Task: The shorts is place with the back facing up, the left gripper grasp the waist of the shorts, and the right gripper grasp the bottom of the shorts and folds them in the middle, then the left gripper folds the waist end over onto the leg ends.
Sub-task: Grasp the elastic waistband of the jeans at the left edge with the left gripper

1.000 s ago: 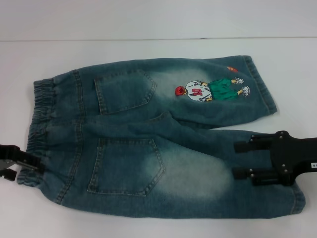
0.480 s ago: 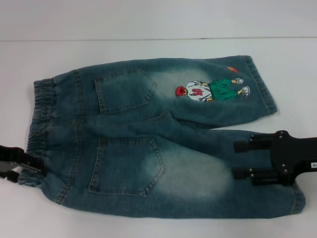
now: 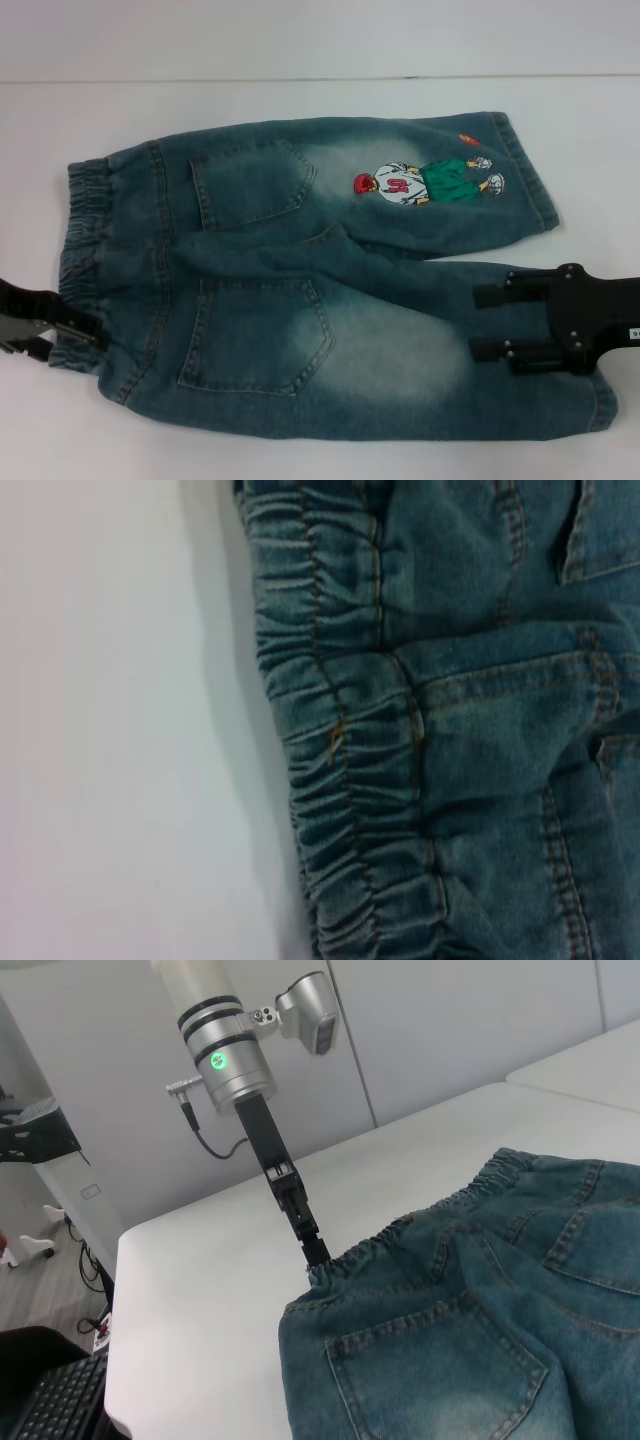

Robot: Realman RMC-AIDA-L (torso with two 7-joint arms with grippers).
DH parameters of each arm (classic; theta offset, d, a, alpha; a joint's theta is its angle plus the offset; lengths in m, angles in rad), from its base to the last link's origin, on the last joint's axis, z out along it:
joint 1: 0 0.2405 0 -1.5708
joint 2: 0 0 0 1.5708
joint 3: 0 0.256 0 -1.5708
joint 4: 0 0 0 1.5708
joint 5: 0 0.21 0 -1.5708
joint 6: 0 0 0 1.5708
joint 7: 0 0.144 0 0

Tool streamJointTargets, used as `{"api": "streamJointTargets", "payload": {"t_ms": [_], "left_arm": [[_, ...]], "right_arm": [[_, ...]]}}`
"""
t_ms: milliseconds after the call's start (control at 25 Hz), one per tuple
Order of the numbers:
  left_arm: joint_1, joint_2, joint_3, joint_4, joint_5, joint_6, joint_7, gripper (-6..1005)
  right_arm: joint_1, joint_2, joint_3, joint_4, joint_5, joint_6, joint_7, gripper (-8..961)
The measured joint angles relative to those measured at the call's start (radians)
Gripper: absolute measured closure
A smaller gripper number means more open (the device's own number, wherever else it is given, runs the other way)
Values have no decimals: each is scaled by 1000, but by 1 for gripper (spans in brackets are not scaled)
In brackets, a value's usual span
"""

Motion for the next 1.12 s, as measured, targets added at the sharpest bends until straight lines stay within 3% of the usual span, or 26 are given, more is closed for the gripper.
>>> {"api": "streamJointTargets", "payload": {"t_ms": [720, 1120], "left_arm": [[-4, 14, 0, 0, 39, -19, -4, 118], [-11, 5, -1, -2, 44, -14, -12, 119]], "right_arm": [[1, 0, 0, 1, 2, 2, -11, 227], [3, 0, 0, 4, 2, 2, -22, 228]]}}
